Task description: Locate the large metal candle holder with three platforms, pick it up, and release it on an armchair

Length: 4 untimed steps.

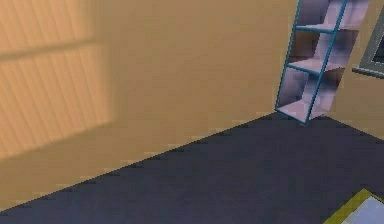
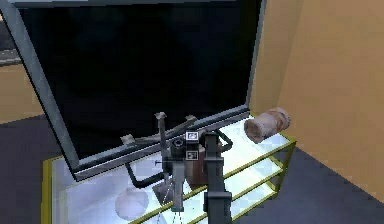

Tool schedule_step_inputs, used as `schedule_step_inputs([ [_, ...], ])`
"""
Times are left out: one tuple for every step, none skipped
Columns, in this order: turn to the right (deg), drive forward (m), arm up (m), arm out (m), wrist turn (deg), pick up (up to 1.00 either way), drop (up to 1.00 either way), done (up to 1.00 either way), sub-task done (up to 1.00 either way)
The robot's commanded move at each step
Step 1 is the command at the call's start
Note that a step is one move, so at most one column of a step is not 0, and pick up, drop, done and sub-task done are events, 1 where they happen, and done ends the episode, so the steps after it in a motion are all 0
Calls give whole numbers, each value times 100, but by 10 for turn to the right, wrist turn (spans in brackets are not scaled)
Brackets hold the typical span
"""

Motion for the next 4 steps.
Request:
schedule_step_inputs([
  [0,0,0,0,450,0,0,0,0],
  [0,0,0,0,450,0,0,0,0],
  [0,0,0,0,450,0,0,0,0],
  [0,0,0,0,120,0,0,0,0],
])
